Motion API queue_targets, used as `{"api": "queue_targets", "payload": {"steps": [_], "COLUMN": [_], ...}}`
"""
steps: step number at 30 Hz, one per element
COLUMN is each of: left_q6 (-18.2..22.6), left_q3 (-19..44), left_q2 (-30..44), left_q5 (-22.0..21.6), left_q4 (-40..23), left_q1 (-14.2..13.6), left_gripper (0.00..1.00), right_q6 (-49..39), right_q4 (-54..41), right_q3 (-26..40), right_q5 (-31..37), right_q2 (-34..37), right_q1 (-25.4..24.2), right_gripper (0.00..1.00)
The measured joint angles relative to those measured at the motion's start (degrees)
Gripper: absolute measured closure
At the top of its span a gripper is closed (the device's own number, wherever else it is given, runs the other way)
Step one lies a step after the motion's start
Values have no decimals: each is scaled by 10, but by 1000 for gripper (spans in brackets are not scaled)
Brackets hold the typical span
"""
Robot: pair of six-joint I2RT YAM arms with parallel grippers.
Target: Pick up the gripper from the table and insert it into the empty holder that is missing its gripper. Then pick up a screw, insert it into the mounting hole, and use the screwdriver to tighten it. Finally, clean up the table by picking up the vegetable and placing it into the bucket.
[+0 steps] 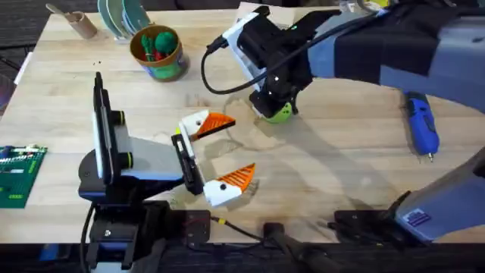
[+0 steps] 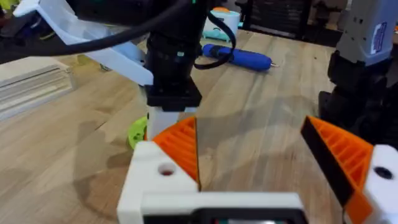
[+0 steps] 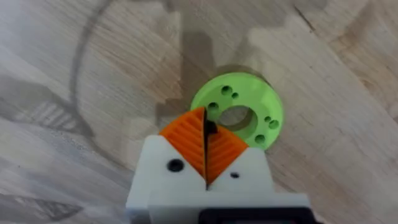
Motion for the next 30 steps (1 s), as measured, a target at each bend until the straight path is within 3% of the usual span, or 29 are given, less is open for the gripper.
{"api": "queue_targets", "payload": {"steps": [4, 8, 13, 21, 30], "left_q6": [0, 0, 0, 0, 0], "left_q3": [0, 0, 0, 0, 0], "left_q2": [0, 0, 0, 0, 0], "left_q5": [0, 0, 0, 0, 0], "left_q4": [0, 0, 0, 0, 0], "left_q1": [0, 0, 0, 0, 0], "left_gripper": [8, 8, 8, 8, 8], "right_q6": [-1, 0, 31, 91, 111], "right_q4": [-1, -17, -55, -78, -147], "right_q3": [1, 8, 36, 37, 37], "right_q5": [0, 0, 0, 0, 0], "right_q2": [0, 0, 0, -19, -106], "right_q1": [0, 0, 0, 0, 0], "right_gripper": [842, 644, 543, 480, 426]}}
